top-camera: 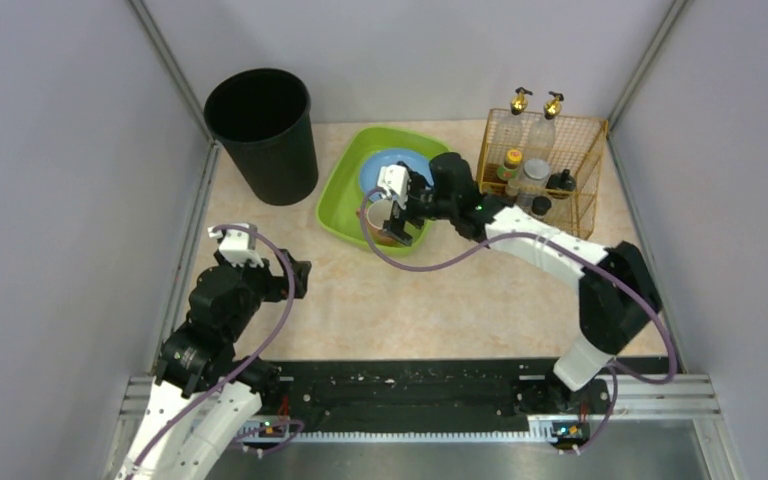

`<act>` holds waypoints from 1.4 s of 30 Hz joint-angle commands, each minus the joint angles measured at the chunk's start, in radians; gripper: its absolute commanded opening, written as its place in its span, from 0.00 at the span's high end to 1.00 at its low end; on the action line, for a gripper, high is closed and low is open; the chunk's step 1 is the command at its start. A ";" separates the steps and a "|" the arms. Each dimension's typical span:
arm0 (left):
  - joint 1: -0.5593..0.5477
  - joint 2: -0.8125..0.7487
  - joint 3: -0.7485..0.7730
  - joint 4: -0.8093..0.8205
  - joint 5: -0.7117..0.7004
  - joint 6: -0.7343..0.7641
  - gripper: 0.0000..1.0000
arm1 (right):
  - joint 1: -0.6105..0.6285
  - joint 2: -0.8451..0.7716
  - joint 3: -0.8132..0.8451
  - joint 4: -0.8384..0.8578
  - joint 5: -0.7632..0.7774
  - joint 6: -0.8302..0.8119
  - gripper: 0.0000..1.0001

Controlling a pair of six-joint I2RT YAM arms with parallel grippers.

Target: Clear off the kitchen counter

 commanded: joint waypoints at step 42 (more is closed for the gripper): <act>0.005 -0.260 -0.036 0.098 -0.080 -0.007 0.01 | 0.052 -1.068 -0.470 -0.145 1.021 0.756 0.01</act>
